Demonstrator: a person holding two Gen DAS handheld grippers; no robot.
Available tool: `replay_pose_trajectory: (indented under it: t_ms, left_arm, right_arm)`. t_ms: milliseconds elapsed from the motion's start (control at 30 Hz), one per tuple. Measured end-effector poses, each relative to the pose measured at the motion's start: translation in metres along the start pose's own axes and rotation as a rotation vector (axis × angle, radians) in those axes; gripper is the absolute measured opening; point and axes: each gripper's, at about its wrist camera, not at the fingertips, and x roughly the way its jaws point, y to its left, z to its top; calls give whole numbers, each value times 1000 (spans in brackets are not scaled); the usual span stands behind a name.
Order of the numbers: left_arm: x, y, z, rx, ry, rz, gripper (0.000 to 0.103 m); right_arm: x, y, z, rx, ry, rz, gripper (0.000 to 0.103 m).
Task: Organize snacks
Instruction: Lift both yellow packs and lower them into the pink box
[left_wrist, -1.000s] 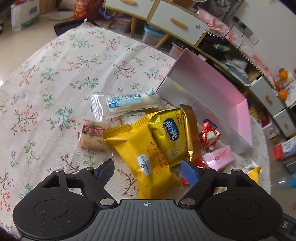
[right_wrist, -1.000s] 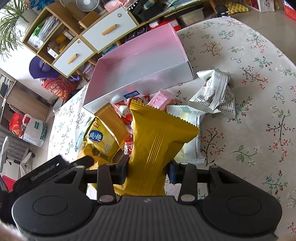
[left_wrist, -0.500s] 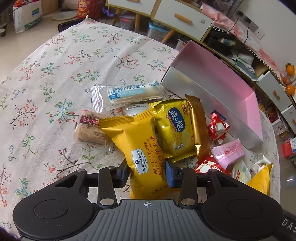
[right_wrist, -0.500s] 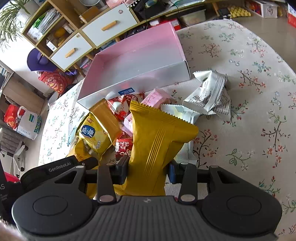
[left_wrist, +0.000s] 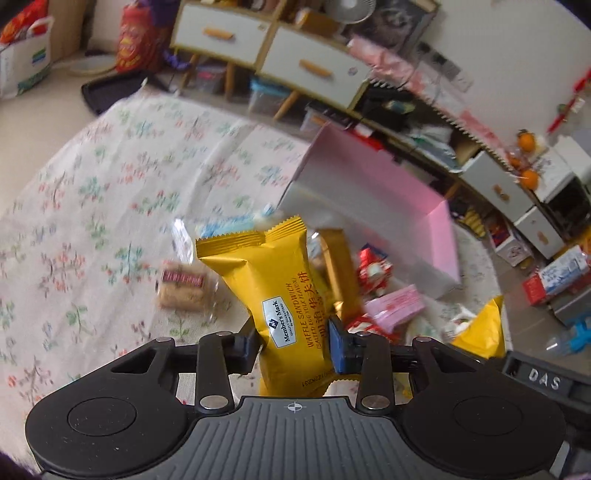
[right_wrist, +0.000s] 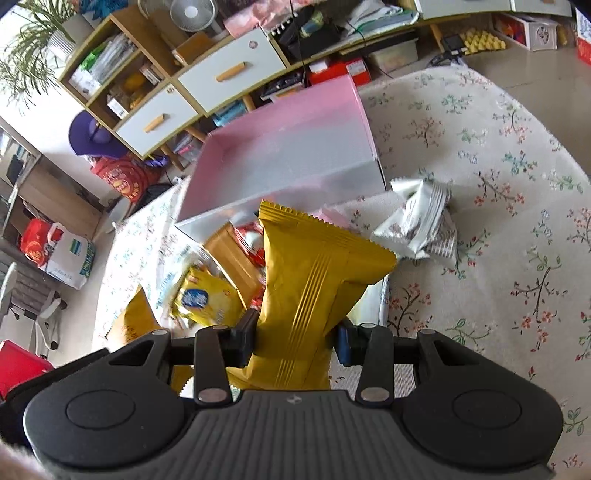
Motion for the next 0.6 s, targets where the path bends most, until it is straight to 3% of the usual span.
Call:
replay_pose_trajectory:
  t_ms: [267,600]
  left_arm:
    - [7,-27,39,105,-33,-87,35]
    - [83,-46,106,189,-140,-144,35]
  right_arm:
    - [-2,14,41,-38,-61,8,38]
    - [34,4,98,-66,-158,-11,38]
